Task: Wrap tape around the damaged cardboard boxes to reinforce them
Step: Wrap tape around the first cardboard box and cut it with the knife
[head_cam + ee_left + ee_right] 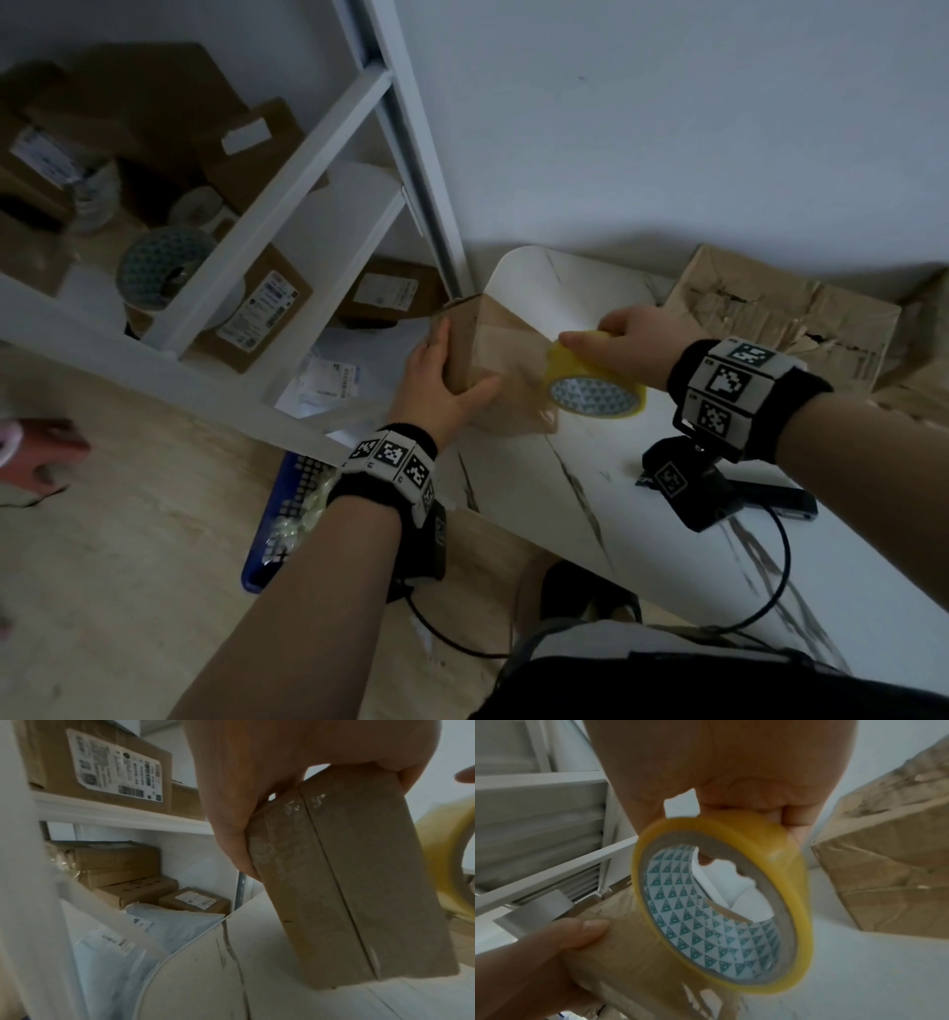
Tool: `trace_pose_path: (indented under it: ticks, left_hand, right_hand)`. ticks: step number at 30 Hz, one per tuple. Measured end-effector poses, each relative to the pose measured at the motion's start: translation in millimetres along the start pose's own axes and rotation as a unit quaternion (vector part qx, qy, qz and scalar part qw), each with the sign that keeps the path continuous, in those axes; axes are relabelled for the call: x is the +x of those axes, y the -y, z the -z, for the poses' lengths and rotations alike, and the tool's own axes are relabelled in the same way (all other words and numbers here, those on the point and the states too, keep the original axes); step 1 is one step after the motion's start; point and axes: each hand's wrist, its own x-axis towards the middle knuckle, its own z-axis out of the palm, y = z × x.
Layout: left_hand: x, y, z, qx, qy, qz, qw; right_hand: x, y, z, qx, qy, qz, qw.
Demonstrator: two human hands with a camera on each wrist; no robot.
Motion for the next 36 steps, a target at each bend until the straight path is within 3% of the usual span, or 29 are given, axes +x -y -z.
trace_pose_path:
  ticks: [8,14,19,22,25,28,32,36]
  left_hand:
    - [-5,27,6,0.02,0.025,0.019,0.999]
    - [-8,45,2,0.05,0.067,0.047,0.995]
    - [-14,59,-17,0.089,0.128,0.092,0.983]
    - [-13,61,-21,0.081,0.055,0.045,0.994]
    - [-13,48,-15,0.179,0.01,-0.026,0.983]
    - [-9,26,-14,0.272,0.036,-0.099,0.957]
    - [5,19,-28,0.311,0.081,-0.104,0.941]
    - [7,27,-38,0.296,0.073,-0.105,0.947]
  right_hand:
    - [-1,18,-9,-0.005,-0.02,0.031,0.999]
    - [3,36,-15,-0.094,-0.033,0.078,0.992]
    - [8,35,-21,-0.034,-0.023,0.073,0.996]
    - [8,33,-28,-0.003,-0.017,0.06,0.998]
    - [8,34,-29,0.035,-0.01,0.055,0.998]
    - [6,36,-27,0.057,-0.005,0.061,0.997]
    - [4,36,-24,0.052,-0.001,0.064,0.997]
    - [1,33,-17,-0.003,-0.006,0.06,0.998]
